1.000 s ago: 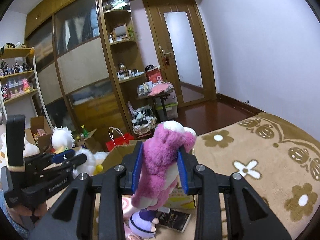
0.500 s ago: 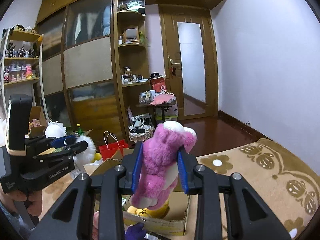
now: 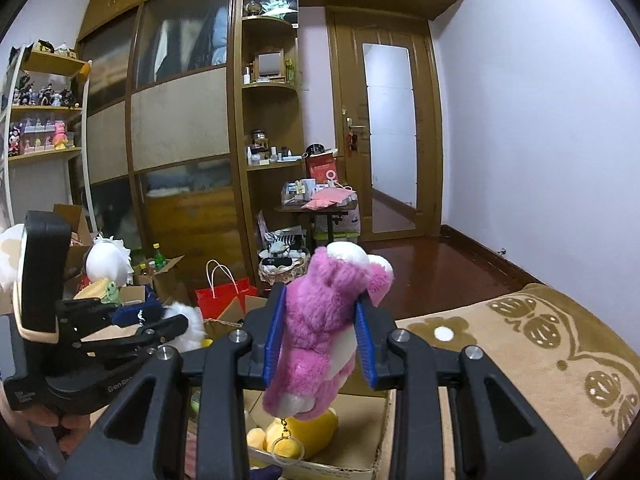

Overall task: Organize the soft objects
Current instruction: 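Carry the pink bear over the box with the right tool while the left tool carries the keychain, then open the right tool to drop the pink bear into the box while the left tool drops the keychain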

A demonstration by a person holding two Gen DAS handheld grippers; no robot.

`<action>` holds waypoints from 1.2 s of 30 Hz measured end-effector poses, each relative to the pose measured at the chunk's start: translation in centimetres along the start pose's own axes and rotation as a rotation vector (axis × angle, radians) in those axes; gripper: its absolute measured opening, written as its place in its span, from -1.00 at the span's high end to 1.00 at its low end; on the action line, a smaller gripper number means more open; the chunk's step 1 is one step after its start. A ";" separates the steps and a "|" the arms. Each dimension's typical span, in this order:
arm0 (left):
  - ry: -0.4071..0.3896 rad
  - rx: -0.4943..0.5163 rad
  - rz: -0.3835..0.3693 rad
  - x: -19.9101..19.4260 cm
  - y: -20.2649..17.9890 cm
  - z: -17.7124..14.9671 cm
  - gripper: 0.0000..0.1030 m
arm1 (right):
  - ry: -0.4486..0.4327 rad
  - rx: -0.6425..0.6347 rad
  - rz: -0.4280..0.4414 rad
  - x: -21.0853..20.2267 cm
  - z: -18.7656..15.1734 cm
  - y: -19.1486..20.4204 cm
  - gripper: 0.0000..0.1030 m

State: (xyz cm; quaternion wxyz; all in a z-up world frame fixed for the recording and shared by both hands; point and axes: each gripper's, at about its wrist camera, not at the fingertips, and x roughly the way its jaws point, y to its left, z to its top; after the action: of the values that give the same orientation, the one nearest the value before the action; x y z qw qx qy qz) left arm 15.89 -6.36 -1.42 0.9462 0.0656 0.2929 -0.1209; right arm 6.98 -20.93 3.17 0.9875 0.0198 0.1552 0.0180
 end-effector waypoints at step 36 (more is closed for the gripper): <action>0.167 -0.008 0.016 2.7 -0.2 -2.6 -0.06 | 0.223 0.109 0.033 4.2 -4.8 -1.1 0.08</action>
State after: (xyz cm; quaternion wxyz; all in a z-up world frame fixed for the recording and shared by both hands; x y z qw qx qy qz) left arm 16.57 -6.59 -5.15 0.9197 0.0739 0.3708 -0.1061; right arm 9.56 -21.74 -2.74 0.9611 0.0741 0.2645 0.0280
